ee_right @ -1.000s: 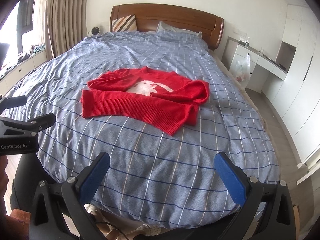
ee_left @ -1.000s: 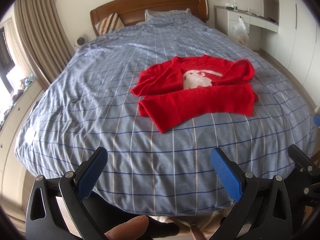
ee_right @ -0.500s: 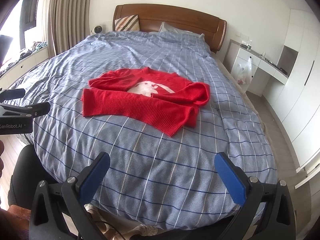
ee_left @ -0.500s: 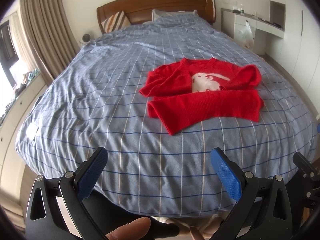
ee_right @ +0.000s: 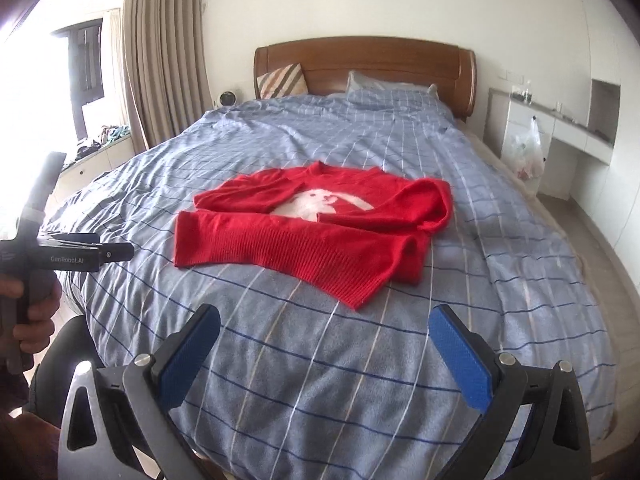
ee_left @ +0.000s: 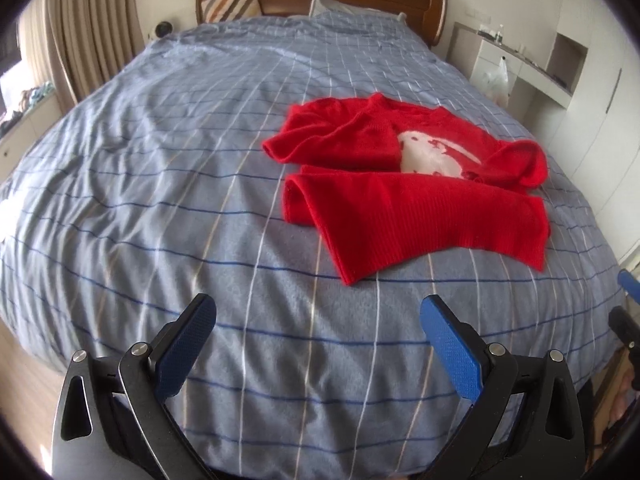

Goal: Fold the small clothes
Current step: 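Grasp the sweater hem with both grippers and pull it straight, then open both grippers and lift them off the hem, then grasp the sweater sleeve cuff with the right gripper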

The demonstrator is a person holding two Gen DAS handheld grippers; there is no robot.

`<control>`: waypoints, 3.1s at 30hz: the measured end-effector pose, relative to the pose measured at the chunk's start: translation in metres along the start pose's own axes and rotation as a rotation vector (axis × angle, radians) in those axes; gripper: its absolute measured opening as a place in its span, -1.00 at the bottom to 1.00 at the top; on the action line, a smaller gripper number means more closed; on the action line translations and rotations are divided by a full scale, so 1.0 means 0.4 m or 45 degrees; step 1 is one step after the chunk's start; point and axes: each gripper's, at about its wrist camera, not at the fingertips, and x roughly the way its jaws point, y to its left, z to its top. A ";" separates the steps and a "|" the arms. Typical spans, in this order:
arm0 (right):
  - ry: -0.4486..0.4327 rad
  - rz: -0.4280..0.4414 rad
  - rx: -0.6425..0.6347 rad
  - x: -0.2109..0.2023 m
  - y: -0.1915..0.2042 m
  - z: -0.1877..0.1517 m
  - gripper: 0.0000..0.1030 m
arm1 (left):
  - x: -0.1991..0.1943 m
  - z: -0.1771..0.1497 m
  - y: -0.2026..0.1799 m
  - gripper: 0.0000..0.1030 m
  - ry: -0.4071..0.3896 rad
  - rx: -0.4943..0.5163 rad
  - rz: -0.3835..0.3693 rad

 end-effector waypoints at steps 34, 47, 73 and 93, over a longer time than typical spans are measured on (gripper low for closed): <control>0.562 0.037 0.333 0.222 -0.068 -0.215 -0.93 | 0.066 -0.184 0.046 -0.95 0.299 0.057 -0.161; 0.513 -0.007 0.327 0.261 -0.027 -0.221 -0.92 | 0.120 -0.179 0.002 -0.94 0.240 0.126 -0.064; 0.505 -0.194 0.235 0.091 -0.040 -0.263 -0.17 | -0.059 -0.201 0.021 0.30 0.096 0.190 0.073; 0.306 -0.079 0.047 0.022 -0.016 -0.108 0.02 | -0.173 -0.106 0.011 0.59 -0.119 0.038 0.018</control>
